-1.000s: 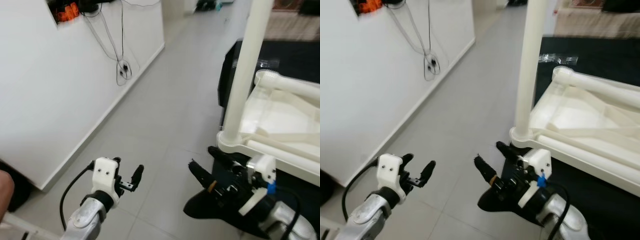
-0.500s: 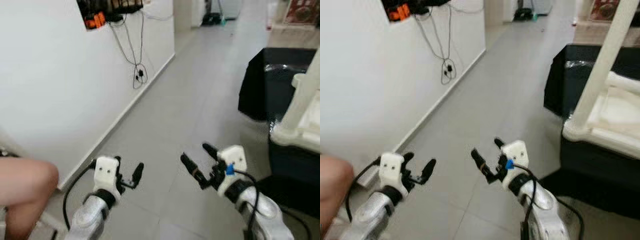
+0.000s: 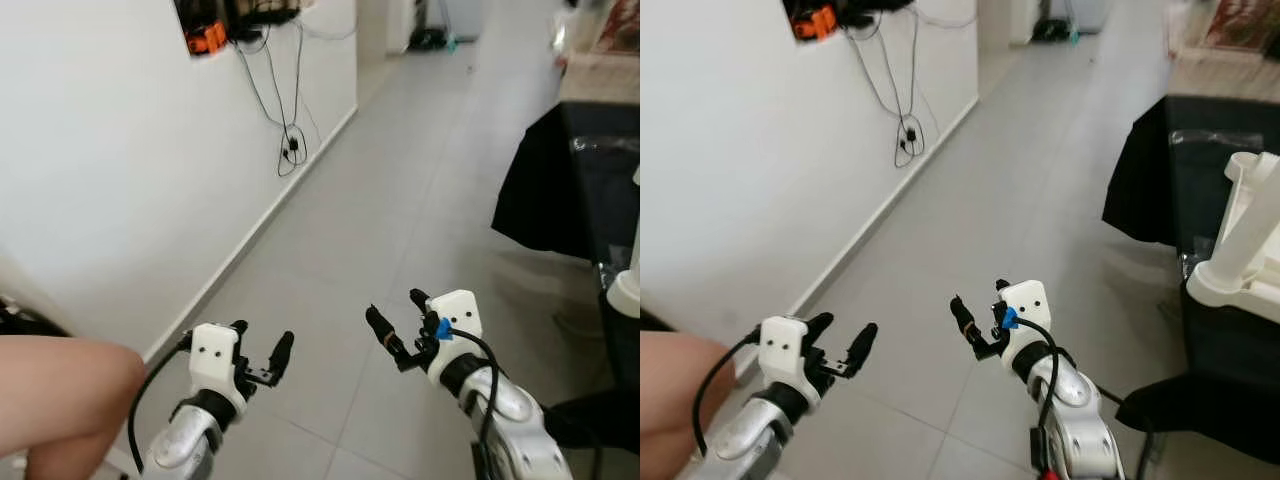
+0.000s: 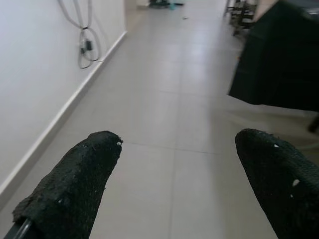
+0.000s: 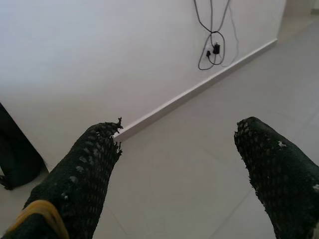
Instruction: Building children table
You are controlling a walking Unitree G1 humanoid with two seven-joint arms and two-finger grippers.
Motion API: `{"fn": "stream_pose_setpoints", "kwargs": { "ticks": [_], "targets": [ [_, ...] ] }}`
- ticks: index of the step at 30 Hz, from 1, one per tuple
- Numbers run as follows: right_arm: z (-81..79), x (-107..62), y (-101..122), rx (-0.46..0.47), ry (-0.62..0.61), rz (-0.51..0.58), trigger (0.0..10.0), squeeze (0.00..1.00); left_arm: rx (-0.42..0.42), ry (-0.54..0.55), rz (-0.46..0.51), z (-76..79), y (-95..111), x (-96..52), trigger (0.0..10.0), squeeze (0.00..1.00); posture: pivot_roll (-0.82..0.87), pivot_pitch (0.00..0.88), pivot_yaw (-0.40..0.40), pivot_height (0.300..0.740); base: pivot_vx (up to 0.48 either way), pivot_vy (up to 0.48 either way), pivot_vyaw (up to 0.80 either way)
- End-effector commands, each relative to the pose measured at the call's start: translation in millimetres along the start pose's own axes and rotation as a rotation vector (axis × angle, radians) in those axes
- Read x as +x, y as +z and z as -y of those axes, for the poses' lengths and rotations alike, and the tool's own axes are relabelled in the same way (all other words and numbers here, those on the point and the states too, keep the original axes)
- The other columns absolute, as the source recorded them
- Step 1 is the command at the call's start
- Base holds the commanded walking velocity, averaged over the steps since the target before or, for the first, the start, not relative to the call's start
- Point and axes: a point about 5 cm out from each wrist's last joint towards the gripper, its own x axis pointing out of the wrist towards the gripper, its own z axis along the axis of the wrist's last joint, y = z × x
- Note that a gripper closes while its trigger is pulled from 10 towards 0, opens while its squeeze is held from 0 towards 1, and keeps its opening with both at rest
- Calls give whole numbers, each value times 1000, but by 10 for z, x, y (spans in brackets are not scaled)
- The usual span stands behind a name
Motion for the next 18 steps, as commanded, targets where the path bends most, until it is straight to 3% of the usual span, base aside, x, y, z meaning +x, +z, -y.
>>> {"fn": "stream_pose_setpoints", "kwargs": {
  "ticks": [1, 10, 18],
  "targets": [
    [-81, 48, 6, 7, 22, 14, 10000, 0, 14, 29, -12, -80, -20, -39, 10000, 0, -32, 117, 35, 740, 480, 0, 0],
    [-59, 91, 1, 6, 8, 18, 10000, 0, 7, 28, -6, -78, -13, -22, 10000, 0, -34, 120, 35, 740, 480, 0, 0],
    [-55, 130, -15, 18, 10, 9, 10000, 0, 2, 29, -1, -86, -3, 1, 10000, 0, -29, 122, 33, 740, 480, 0, -800]
  ]
}}
